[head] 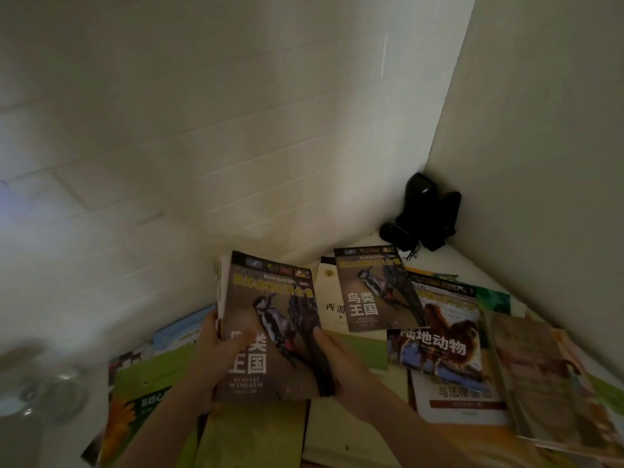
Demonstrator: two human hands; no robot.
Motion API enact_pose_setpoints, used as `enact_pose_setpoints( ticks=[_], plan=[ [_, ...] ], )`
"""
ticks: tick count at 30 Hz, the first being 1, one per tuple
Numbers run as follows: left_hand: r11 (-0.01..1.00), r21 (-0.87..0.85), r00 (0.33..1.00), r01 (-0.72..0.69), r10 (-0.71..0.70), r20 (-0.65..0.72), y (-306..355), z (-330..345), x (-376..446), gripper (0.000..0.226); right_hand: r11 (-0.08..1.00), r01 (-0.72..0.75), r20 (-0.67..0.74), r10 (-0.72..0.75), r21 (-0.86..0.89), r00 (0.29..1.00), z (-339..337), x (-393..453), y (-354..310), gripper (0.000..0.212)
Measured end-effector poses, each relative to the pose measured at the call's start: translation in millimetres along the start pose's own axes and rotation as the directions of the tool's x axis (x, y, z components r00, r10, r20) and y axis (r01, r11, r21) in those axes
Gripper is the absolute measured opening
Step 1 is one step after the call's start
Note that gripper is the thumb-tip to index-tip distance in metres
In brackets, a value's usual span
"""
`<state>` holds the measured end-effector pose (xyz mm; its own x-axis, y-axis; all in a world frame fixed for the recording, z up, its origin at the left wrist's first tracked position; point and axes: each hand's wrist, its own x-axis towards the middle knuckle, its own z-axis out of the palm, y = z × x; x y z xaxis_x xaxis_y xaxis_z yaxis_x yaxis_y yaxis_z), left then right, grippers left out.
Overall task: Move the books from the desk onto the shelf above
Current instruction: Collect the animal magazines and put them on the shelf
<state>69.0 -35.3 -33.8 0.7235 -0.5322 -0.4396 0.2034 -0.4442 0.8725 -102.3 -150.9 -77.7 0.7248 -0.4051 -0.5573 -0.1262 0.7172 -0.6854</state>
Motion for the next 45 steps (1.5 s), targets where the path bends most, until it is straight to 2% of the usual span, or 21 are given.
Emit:
enact_pose_setpoints(
  ticks=[4, 6, 8, 10, 12, 15, 19, 21, 23, 26, 30, 32, 34, 36, 38, 41, 43, 45],
  plan=[
    [0.985, 0.057, 0.987, -0.163, 0.162, 0.025, 48, 2, -20, 0.058, 0.988, 0.147, -0.009, -0.148, -0.049, 0.989, -2, -10, -14, 0.052],
    [0.983, 0.021, 0.981, -0.185, 0.183, 0.07, 66, 17, -24, 0.054, 0.957, 0.256, -0.03, -0.262, -0.136, 0.965, -14, -18, -28, 0.063],
    [0.99, -0.024, 0.982, -0.137, 0.139, 0.125, 74, 40, -23, 0.049, 0.931, 0.332, -0.081, -0.347, -0.154, 0.934, -31, -29, -45, 0.06],
    [0.997, -0.059, 0.985, -0.05, 0.059, 0.163, 69, 69, -16, 0.035, 0.921, 0.344, -0.127, -0.369, -0.184, 0.921, -53, -34, -56, 0.062],
    [1.0, -0.026, 0.983, -0.002, 0.007, 0.186, 55, 94, 0, 0.03, 0.871, 0.334, -0.193, -0.42, -0.361, 0.887, -76, -33, -59, 0.075],
    [0.993, 0.116, 0.972, -0.014, -0.014, 0.236, 25, 122, 28, 0.046, 0.742, 0.279, -0.225, -0.5, -0.61, 0.836, -98, -23, -47, 0.068],
    [0.935, 0.333, 0.969, -0.118, 0.034, 0.246, -4, 135, 57, 0.05, 0.623, 0.108, -0.235, -0.442, -0.775, 0.866, -117, -12, -28, 0.053],
    [0.932, 0.345, 0.967, -0.11, 0.02, 0.254, -6, 135, 64, 0.05, 0.469, 0.051, -0.205, -0.479, -0.882, 0.854, -130, -11, -38, 0.034],
    [0.939, 0.336, 0.963, -0.076, -0.018, 0.269, -7, 132, 68, 0.054, 0.349, 0.035, -0.194, -0.599, -0.936, 0.777, -154, -2, -50, 0.043],
    [0.948, 0.315, 0.956, -0.041, -0.053, 0.287, -8, 130, 69, 0.06, 0.437, -0.118, -0.37, -0.551, -0.892, 0.748, -180, 23, -71, 0.035],
    [0.953, 0.301, 0.954, -0.014, -0.077, 0.288, -13, 130, 82, 0.068, 0.497, -0.281, -0.504, -0.4, -0.821, 0.766, -184, 57, -90, 0.042],
    [0.957, 0.29, 0.953, 0.023, -0.109, 0.284, -12, 129, 86, 0.072, 0.527, -0.259, -0.483, -0.348, -0.81, 0.804, -175, 62, -92, 0.039],
    [0.952, 0.301, 0.947, 0.062, -0.151, 0.284, -10, 129, 89, 0.075, 0.534, -0.2, -0.438, -0.368, -0.822, 0.82, -165, 62, -94, 0.033],
    [0.948, 0.307, 0.939, 0.089, -0.183, 0.293, -11, 131, 88, 0.075, 0.501, -0.161, -0.425, -0.473, -0.85, 0.771, -162, 54, -95, 0.032],
    [0.951, 0.291, 0.941, 0.106, -0.191, 0.281, -12, 135, 81, 0.073, 0.455, -0.143, -0.426, -0.613, -0.879, 0.665, -167, 42, -102, 0.03],
    [0.964, 0.227, 0.949, 0.14, -0.196, 0.247, -12, 138, 66, 0.07, 0.436, -0.114, -0.425, -0.732, -0.893, 0.532, -177, 15, -119, 0.026],
    [0.978, 0.175, 0.965, 0.111, -0.148, 0.217, -14, 139, 57, 0.082, 0.402, -0.073, -0.39, -0.804, -0.913, 0.448, -176, -8, -131, 0.027],
    [0.992, 0.107, 0.978, 0.066, -0.085, 0.192, -19, 138, 49, 0.108, 0.409, -0.04, -0.388, -0.824, -0.912, 0.413, -170, -32, -145, 0.03]
  ],
)
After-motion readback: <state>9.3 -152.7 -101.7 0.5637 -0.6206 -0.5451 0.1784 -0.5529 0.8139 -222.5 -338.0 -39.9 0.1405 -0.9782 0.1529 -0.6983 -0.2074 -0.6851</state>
